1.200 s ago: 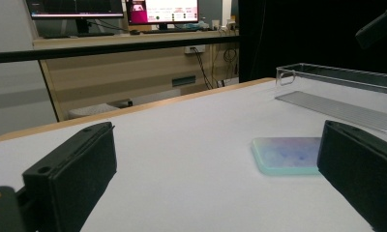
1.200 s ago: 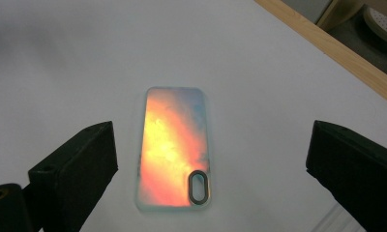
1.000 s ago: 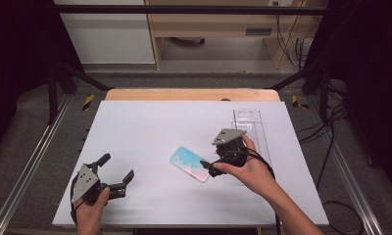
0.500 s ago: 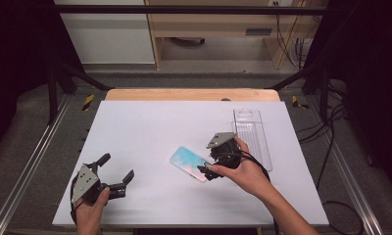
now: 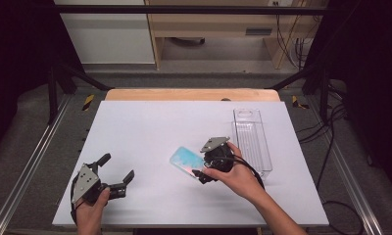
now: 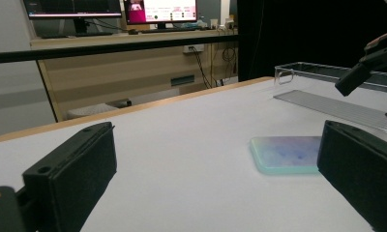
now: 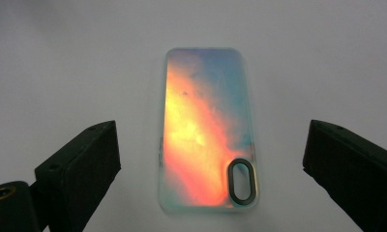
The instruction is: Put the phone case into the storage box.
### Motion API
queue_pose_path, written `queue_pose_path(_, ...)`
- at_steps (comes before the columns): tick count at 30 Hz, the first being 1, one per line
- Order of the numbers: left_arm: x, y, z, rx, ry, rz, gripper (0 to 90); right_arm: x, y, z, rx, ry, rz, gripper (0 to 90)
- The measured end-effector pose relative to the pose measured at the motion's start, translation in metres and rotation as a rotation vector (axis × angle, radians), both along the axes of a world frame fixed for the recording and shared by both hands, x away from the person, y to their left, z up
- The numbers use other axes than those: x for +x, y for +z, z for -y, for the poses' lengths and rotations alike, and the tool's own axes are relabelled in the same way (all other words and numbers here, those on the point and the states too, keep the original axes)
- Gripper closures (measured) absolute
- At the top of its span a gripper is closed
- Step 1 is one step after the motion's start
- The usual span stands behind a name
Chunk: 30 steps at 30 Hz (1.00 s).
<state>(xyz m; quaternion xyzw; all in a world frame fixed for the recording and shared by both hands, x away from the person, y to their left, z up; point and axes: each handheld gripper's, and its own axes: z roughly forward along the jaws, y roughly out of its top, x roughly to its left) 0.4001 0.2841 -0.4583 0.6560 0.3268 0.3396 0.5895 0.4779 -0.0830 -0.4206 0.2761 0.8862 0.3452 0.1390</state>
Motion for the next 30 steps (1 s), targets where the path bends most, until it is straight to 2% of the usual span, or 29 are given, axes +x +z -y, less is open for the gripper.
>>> queue_pose_path(9,0.000,0.000,0.000,-0.001,-0.002,0.000,0.0,0.007,-0.018,-0.012,-0.011,-0.016,-0.020,7.0)
queue_pose_path(12,0.000,0.000,0.000,-0.002,-0.002,0.001,0.0,0.013,-0.027,-0.014,0.015,-0.053,-0.034,8.2)
queue_pose_path(14,0.001,0.000,-0.001,-0.003,-0.002,0.001,0.0,0.015,-0.031,-0.016,0.018,-0.056,-0.036,8.4)
queue_pose_path(30,0.001,0.000,0.000,-0.001,-0.007,0.000,0.0,0.021,-0.047,-0.024,0.012,-0.061,-0.064,8.4)
